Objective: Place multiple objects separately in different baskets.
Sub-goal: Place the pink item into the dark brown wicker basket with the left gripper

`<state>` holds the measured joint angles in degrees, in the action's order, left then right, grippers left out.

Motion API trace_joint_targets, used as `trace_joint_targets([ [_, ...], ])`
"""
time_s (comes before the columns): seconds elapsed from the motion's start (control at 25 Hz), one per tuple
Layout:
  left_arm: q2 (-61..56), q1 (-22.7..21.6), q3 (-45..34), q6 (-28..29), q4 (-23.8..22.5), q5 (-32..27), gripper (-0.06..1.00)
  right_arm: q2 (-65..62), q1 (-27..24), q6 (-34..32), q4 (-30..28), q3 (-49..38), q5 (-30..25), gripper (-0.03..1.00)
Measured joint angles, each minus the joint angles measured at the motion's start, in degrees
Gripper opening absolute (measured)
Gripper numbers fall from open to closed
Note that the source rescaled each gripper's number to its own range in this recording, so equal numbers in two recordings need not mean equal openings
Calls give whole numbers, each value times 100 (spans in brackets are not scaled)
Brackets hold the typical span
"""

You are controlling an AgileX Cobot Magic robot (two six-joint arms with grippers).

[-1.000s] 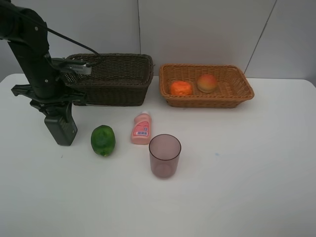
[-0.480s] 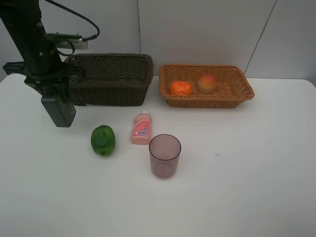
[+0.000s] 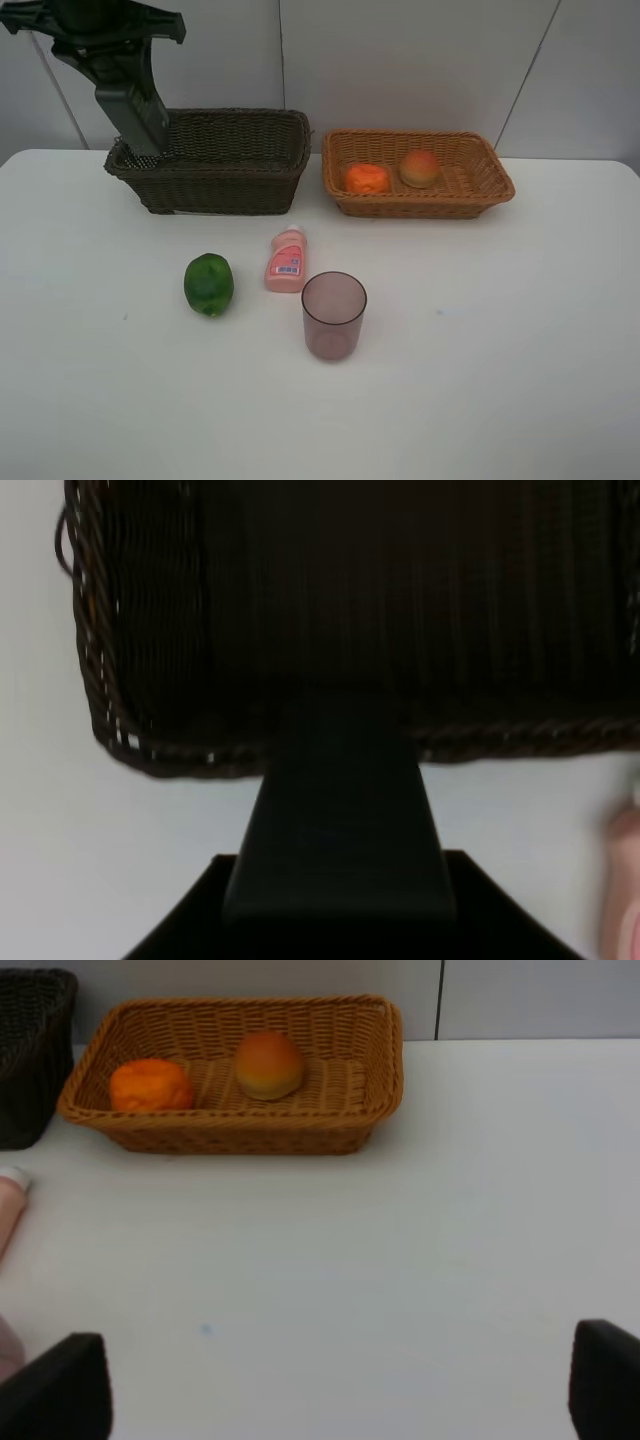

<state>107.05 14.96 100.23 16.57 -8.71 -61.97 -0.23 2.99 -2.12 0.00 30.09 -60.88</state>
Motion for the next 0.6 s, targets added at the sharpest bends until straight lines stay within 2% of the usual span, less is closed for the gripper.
trace_joint_targets([
  [0.32,352,0,7,0,-286,1382,49,0,0,0,0,0,0,97],
  [0.6,1115,0,7,0,-388,2139,49,0,0,0,0,0,0,97],
])
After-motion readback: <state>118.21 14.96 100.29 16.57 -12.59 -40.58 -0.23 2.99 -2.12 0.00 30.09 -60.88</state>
